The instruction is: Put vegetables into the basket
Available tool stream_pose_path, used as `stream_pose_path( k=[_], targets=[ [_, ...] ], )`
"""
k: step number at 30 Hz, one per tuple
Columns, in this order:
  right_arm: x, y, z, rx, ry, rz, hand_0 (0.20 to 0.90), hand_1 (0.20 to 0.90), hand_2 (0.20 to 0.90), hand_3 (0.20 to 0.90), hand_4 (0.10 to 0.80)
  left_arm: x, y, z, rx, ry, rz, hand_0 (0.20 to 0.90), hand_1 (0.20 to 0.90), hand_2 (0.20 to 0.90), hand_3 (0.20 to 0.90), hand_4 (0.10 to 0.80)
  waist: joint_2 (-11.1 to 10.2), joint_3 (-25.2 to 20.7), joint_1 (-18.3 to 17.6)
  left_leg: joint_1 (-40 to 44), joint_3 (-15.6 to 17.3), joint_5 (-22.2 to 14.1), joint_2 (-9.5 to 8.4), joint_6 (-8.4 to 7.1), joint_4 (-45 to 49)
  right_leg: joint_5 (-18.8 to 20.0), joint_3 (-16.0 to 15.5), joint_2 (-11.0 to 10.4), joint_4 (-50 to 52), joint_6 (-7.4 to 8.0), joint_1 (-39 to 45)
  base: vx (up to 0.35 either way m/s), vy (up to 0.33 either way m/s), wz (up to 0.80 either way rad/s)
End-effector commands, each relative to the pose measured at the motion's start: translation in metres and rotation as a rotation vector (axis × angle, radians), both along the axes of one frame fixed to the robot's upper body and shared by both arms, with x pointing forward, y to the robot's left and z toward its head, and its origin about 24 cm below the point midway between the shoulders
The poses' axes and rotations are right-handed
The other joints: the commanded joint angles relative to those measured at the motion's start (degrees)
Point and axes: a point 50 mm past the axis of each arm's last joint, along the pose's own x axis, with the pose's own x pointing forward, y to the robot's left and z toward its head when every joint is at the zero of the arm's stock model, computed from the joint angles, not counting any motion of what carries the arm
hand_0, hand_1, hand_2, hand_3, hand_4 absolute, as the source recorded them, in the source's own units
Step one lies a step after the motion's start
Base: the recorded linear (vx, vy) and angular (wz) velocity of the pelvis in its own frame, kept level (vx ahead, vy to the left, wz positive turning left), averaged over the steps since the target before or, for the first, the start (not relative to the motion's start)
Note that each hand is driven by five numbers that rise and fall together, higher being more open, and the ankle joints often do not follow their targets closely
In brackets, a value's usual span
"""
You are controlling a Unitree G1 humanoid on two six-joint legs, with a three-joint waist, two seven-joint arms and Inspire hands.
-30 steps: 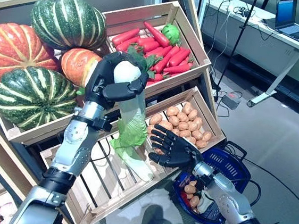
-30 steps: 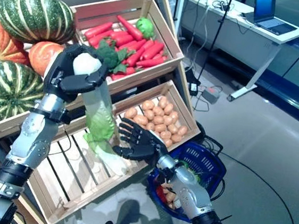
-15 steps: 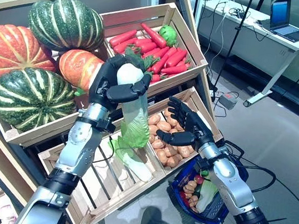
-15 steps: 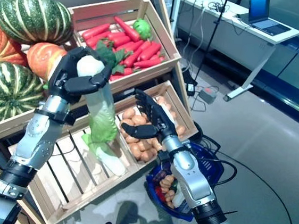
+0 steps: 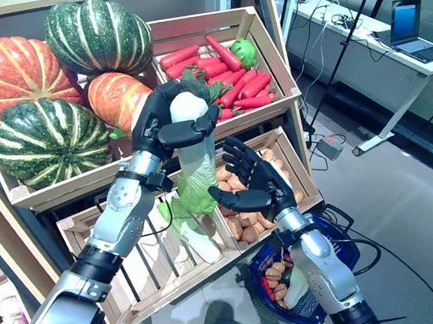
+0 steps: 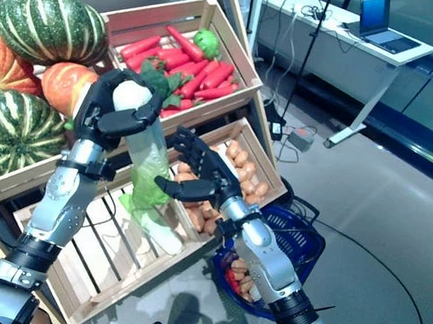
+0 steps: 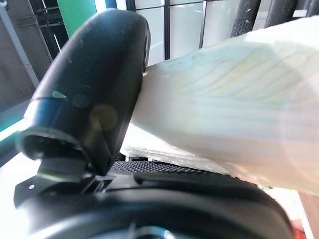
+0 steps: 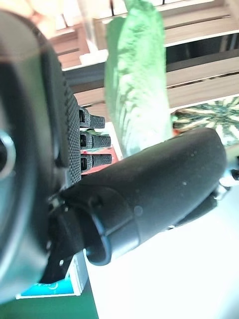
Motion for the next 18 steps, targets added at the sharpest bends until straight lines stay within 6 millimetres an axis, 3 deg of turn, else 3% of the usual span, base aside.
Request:
stream_pose_path(
  k=[1,10,18],
  targets=[
    [-0.001,0.02,0.057,0.216,-0.205,0.136,0.9,0.9,0.9,0.9,0.8,0.014,-0.009,0.062,-0.007,-0.277,-0.007,0.3,0.3,0.3,0.3,0.4,0.83,-6.24,-1.03,3.95,0.54,-7.89,-0.79,-0.6,0.07,-0.65,-0.22,2.47,0.06,-4.23,-0.94,0.0,0.0,0.0],
    [-0.005,0.027,0.053,0.202,-0.188,0.181,0.9,0.9,0.9,0.9,0.8,0.014,-0.015,0.058,-0.011,-0.291,-0.045,0.3,0.3,0.3,0.3,0.4,0.84,-6.41,-1.44,4.01,1.07,-7.82,-0.63,-0.61,0.07,-0.58,0.29,2.48,0.06,-4.22,-1.11,0.0,0.0,0.0],
    [0.003,0.023,0.043,0.088,-0.228,0.013,0.9,0.9,0.9,0.9,0.8,0.001,-0.039,0.06,-0.127,-0.33,-0.153,0.3,0.3,0.3,0.3,0.4,0.45,-6.35,-0.98,4.0,0.78,-7.93,-0.48,-0.5,0.07,-0.52,0.0,2.49,0.06,-4.14,-1.12,0.0,0.0,0.0]
  ],
)
